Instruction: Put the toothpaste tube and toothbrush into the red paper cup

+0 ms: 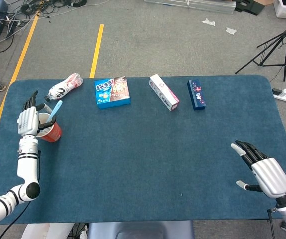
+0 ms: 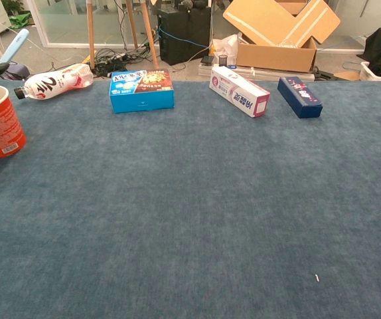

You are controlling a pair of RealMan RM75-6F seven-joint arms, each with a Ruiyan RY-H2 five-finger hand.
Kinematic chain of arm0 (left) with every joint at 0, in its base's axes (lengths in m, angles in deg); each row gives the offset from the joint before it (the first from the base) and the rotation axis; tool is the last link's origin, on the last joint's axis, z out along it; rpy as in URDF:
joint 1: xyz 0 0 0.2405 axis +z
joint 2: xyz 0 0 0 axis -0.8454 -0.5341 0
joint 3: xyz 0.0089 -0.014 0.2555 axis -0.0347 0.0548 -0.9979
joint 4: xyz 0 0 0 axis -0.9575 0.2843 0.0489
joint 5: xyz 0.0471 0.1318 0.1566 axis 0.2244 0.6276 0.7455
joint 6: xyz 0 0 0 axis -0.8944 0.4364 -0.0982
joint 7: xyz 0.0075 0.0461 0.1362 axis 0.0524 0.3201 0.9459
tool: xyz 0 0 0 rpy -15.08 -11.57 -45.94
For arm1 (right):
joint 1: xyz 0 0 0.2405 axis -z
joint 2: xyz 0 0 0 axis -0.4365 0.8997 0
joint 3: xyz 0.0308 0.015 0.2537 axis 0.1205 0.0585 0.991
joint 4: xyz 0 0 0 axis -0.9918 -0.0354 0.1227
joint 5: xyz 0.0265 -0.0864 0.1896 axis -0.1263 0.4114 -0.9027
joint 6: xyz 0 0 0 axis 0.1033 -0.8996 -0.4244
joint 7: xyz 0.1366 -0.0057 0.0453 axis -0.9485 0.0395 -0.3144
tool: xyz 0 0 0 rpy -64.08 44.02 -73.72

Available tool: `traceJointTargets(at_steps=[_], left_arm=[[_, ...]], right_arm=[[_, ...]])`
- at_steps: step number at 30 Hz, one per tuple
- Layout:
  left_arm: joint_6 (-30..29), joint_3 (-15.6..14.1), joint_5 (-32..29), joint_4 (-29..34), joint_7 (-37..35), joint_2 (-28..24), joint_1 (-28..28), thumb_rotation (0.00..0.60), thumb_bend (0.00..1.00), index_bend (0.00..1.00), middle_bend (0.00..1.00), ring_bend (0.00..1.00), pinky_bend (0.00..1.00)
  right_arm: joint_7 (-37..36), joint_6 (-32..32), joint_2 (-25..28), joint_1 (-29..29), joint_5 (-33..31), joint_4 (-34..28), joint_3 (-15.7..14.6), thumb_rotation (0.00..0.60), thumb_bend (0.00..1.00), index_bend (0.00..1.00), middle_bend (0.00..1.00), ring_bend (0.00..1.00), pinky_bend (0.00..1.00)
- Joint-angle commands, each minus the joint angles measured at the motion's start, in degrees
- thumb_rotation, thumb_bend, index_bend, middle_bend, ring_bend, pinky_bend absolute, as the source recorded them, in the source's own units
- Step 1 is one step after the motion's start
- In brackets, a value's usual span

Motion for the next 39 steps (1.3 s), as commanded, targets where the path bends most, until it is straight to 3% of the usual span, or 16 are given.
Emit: traceJointTargets(at_steps=[1,18,29,39], left_arm=[[0.18,-0.1,0.37,-0.48,-0.9,0.36,0.35,0.6,0.35,0.62,0.0,0.0,0.0],[1.25,-0.7,2.43,-2.34,-4.49,1.26,1.8,0.6,0.35,0.61,0.0,0.0,0.0],[1.32,-0.66,3.48,-2.68,-5.78,0.98,2.49,0.6,0.35,0.47,0.0,0.0,0.0],[1.43,-0.53,3.85,-2.65,-6.04,0.77,2.83,0.6,0.35,0.44,0.0,0.0,0.0]], right_arm=[[-0.05,0.05,-0.07,-0.01,-0.05,0.1,-0.01,0.6,0.0,0.09,0.1,0.11,0.43],[-0.38,0.04,-0.48,0.03,-0.19,0.63,-0.07,0.6,0.0,0.09,0.1,0.11,0.43],[-0.28,0.24,-0.76,-0.09,-0.15,0.72,-0.12,0.6,0.0,0.09,0.1,0.11,0.43],[-0.13,0.31,-0.75,-0.2,-0.1,0.57,-0.1,0.6,0.0,0.09,0.1,0.11,0.43]])
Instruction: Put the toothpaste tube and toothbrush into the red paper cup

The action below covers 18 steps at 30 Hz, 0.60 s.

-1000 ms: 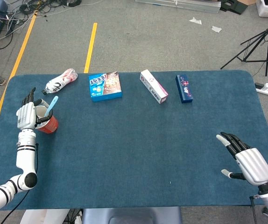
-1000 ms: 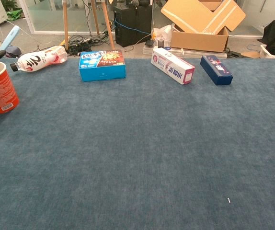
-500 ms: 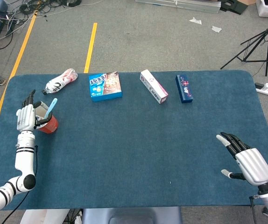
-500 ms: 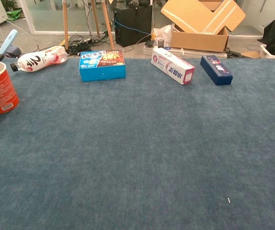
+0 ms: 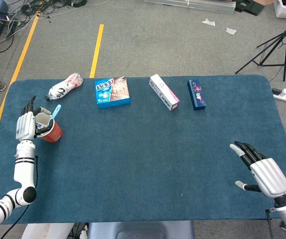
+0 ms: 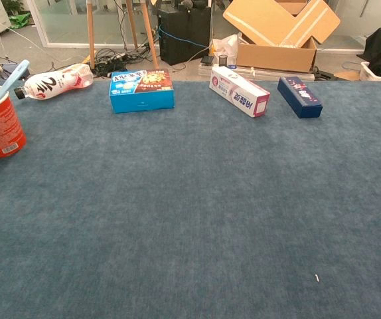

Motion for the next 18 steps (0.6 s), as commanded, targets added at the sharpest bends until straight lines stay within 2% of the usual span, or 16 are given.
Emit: traceJointTargets(at_steps=[1,11,18], left_arm=[[0.02,0.06,0.03,0.09,-0.03,-0.05,0.03,0.6,0.35,0.44,0.0,0.0,0.0],[-1.0,-0.08,0.57,3.86,0.86,-1.67,0.96,0.6,0.35,0.44,0.0,0.0,0.0],[-2.97,-0.46,1.24,10.42,2.65,-4.59,2.46,0.6,0.35,0.43,0.0,0.0,0.0]], right_arm=[[-0.01,0.0,0.01,-0.03,0.01,-0.03,0.02,0.6,0.0,0.09,0.1,0.11,0.43],[0.24,-0.32,0.43,-0.08,0.39,-0.55,0.06,0.6,0.0,0.09,0.1,0.11,0.43],[0.7,-0.45,0.79,-0.13,0.6,-1.19,0.12,0.6,0.0,0.09,0.1,0.11,0.43]])
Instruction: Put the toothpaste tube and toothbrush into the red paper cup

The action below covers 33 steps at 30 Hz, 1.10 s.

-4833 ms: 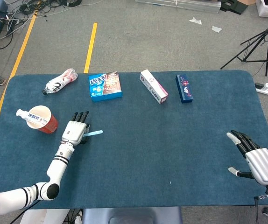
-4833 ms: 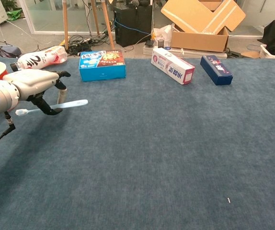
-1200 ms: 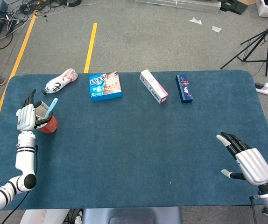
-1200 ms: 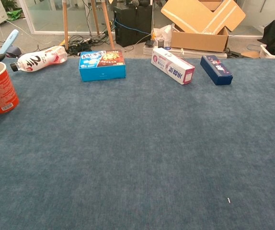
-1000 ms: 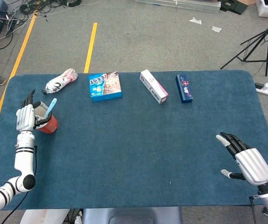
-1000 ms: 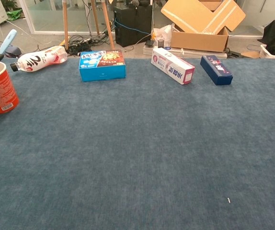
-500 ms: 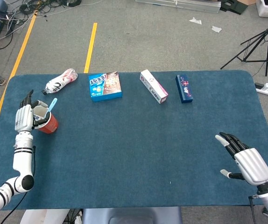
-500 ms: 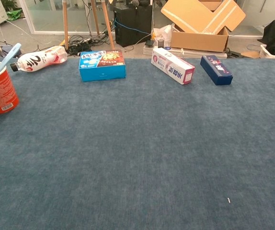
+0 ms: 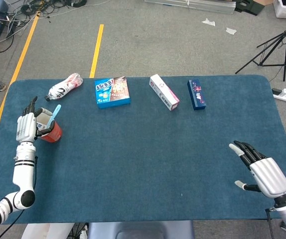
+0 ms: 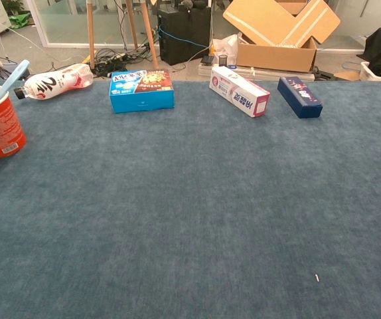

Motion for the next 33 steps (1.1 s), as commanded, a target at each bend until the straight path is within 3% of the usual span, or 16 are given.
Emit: traceJointTargets(at_steps=[1,9,16,21,24,33], left_arm=[[-1.25,-0.48,0.6,4.03,1.64,-2.09,1.0,0.6,0.35,0.43,0.0,0.0,0.0],[-3.67,-3.78,2.26,15.97,8.87,-9.01,3.87,0.6,0.35,0.37,0.0,0.0,0.0],[-4.32,-9.07,0.94,29.66,18.3,-19.17,7.81,0.6,0.35,0.2,0.0,0.0,0.0],[-4.49,-13.72,-0.12,38.85,25.01,-26.78,10.28,0.6,0.35,0.16,0.0,0.0,0.0],[-6.75,-16.55,1.56,41.41,28.98,-28.94,11.94,0.6,0.35,0.16,0.0,0.0,0.0],[-15.93,-22.19,7.2,43.22,35.54,-28.59,17.75,0.6,0.35,0.16,0.0,0.0,0.0]], right_arm=[[0.18,-0.18,0.17,0.0,0.1,-0.22,0.08,0.6,0.0,0.09,0.1,0.11,0.43],[1.91,-1.11,1.3,0.46,-0.27,-0.96,0.51,0.6,0.0,0.09,0.1,0.11,0.43],[5.05,-0.84,2.74,0.94,-1.39,-1.91,0.7,0.6,0.0,0.09,0.1,0.11,0.43],[8.38,0.78,3.16,1.03,-3.09,-2.28,0.7,0.6,0.0,0.09,0.1,0.11,0.43],[10.62,1.8,2.85,1.0,-4.21,-2.15,0.8,0.6,0.0,0.09,0.1,0.11,0.43],[14.88,2.86,-0.05,1.21,-7.48,-0.29,1.69,0.6,0.0,0.09,0.1,0.11,0.43]])
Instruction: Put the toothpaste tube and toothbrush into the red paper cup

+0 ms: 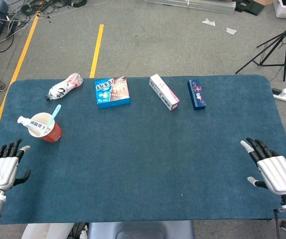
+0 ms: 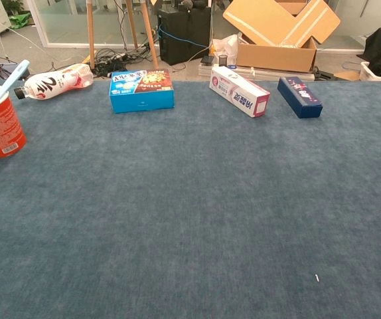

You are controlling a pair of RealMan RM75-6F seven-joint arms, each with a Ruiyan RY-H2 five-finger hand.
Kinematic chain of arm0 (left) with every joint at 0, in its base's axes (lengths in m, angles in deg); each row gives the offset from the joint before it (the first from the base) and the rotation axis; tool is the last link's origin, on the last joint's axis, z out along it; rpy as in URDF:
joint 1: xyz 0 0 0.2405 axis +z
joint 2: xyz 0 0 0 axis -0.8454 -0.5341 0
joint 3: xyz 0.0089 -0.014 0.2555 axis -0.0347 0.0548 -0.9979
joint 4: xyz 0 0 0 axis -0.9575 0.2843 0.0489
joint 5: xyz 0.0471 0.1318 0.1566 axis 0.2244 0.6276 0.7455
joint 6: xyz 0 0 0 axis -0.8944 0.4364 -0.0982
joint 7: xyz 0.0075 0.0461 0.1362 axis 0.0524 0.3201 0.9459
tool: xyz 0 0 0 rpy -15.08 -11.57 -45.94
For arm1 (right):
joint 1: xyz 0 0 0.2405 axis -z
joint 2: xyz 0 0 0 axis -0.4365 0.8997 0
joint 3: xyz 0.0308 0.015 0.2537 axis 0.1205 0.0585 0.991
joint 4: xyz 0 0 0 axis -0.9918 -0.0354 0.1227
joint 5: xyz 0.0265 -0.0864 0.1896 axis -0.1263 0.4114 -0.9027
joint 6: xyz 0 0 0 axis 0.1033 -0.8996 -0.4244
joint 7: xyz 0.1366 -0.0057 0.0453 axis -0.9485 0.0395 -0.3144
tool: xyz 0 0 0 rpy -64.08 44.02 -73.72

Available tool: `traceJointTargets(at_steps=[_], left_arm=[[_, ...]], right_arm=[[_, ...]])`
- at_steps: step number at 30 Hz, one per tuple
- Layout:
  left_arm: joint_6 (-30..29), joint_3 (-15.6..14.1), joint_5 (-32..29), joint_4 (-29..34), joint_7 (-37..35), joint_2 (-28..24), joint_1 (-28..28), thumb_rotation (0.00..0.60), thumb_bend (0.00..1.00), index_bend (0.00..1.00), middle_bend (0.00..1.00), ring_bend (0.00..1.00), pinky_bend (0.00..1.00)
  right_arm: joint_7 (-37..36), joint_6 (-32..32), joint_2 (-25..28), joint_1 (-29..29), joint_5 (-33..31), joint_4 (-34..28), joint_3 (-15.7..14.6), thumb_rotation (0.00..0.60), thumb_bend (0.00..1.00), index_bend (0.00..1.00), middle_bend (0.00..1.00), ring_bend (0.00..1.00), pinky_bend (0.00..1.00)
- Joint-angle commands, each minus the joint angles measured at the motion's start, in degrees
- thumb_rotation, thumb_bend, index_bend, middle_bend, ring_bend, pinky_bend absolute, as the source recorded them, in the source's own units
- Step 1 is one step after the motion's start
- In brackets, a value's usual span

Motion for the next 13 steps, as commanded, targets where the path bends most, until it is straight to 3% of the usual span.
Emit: traceJointTargets(at_steps=[1,6,13], left_arm=[[-2.81,-2.94,2.42,0.88,3.28,-0.17,2.67,0.6,0.35,0.16,0.0,0.0,0.0],[-5.8,-5.12,3.83,1.22,6.49,-0.02,5.19,0.6,0.35,0.16,0.0,0.0,0.0],[-8.42,-5.13,5.09,0.84,5.77,0.17,7.22,0.6,0.35,0.16,0.0,0.0,0.0]], right_arm=[[0.98,0.51,-1.12,0.05,-0.98,0.73,0.31,0.6,0.0,0.09,0.1,0.11,0.43],[0.69,0.91,-2.04,0.06,-1.13,1.01,0.14,0.6,0.0,0.09,0.1,0.11,0.43],[-0.37,1.12,-1.88,-0.15,-1.09,0.91,0.27,0.6,0.0,0.09,0.1,0.11,0.43]])
